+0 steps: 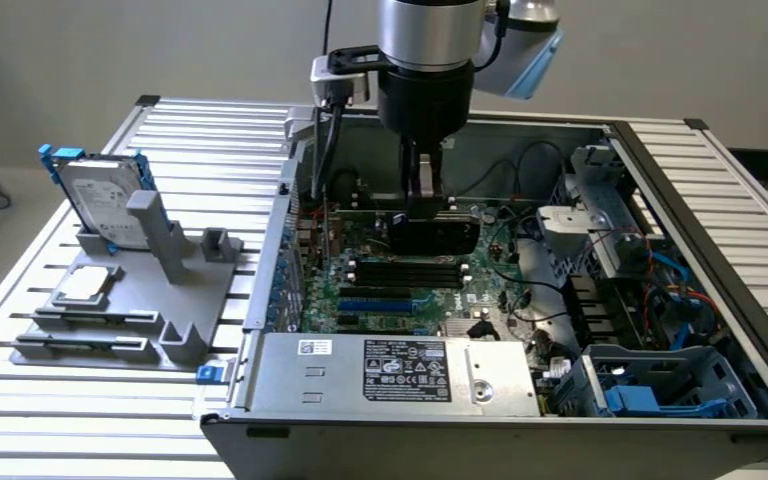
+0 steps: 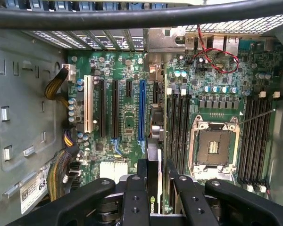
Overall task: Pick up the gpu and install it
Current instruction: 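Insert the gpu into the slot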
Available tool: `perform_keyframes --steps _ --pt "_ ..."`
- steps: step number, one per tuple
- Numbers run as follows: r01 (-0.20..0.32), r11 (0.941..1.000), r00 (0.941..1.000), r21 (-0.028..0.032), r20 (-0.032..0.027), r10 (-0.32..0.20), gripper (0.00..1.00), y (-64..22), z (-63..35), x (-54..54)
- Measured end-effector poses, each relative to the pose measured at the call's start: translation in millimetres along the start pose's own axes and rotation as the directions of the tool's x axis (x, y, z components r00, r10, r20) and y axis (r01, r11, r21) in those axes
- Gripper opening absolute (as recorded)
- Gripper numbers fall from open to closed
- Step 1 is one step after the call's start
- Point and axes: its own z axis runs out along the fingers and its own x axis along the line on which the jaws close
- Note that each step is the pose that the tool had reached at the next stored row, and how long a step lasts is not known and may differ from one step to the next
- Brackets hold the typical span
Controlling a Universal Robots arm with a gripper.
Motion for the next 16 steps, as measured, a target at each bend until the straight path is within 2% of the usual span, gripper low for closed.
perform_keyframes --steps 16 --pt "0.000 1.0000 1.0000 0.0000 -0.0001 0.000 0.27 0.0 0.0 0.0"
